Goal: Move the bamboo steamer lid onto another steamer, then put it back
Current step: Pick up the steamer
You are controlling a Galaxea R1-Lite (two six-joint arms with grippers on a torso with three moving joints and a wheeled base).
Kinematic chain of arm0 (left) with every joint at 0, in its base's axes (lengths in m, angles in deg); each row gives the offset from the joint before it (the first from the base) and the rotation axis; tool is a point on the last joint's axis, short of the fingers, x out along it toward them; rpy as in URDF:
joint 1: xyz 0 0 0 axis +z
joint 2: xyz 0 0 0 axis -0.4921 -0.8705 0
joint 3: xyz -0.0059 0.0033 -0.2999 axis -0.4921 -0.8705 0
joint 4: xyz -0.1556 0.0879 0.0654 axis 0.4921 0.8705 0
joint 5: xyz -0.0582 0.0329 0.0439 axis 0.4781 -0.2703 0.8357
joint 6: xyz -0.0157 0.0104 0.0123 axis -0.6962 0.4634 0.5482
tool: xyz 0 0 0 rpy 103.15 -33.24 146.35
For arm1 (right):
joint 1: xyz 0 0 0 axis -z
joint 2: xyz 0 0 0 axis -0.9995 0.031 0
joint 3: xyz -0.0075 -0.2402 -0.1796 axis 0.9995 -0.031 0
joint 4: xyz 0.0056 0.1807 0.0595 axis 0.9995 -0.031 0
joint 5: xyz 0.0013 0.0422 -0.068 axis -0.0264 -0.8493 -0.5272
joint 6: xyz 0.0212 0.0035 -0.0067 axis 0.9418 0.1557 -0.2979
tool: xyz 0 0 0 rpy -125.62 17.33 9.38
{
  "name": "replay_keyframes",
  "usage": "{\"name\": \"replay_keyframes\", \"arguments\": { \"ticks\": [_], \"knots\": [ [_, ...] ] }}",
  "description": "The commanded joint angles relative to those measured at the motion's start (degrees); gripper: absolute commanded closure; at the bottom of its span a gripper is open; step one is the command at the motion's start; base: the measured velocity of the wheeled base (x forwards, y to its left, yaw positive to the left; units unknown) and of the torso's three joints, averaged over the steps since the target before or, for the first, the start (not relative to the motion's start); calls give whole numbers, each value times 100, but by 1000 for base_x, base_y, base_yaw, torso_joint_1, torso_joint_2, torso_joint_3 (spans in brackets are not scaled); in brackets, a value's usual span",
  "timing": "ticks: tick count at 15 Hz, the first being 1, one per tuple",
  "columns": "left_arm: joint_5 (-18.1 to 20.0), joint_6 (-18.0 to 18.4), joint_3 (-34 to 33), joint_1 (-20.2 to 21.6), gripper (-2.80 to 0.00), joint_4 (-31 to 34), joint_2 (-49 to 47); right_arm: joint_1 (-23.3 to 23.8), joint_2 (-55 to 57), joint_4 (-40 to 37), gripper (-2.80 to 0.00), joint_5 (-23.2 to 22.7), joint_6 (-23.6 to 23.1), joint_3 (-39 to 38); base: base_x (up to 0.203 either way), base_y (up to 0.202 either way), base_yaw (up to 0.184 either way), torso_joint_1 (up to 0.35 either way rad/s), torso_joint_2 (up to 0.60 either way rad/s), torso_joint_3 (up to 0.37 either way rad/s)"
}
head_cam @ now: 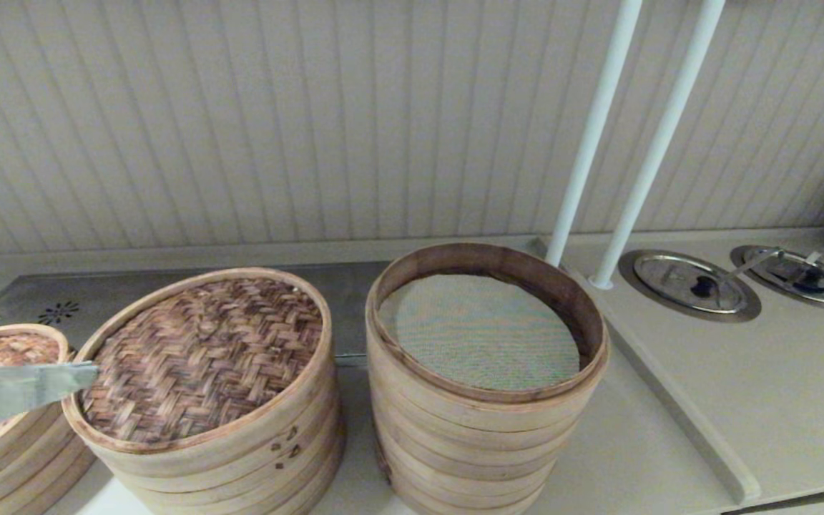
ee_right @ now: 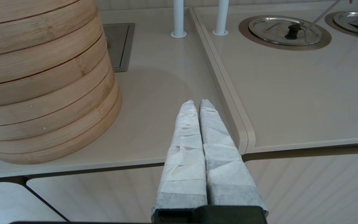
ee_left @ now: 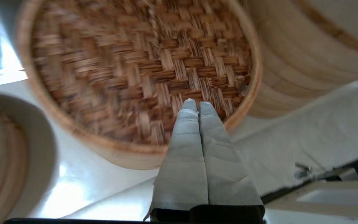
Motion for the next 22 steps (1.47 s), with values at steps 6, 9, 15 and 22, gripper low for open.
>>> {"name": "replay_keyframes", "arguments": {
  "ticks": [6,9,15,22],
  "knots": [
    [-975,47,148,-465,-280,-989,-1628,-1,9,0,0,6,1,-18,0,0,0,0,0,0],
    [-1297,54,100,-467,-280,-1741,-2032,-1,9,0,0,6,1,-18,0,0,0,0,0,0],
    [-1473,48,109,-850,-280,-1797,-2287,-1,9,0,0,6,1,-18,0,0,0,0,0,0],
    [-2183,29,120,-1276,-280,-1824,-2392,-1,5,0,0,4,1,-18,0,0,0,0,0,0]
  ]
}}
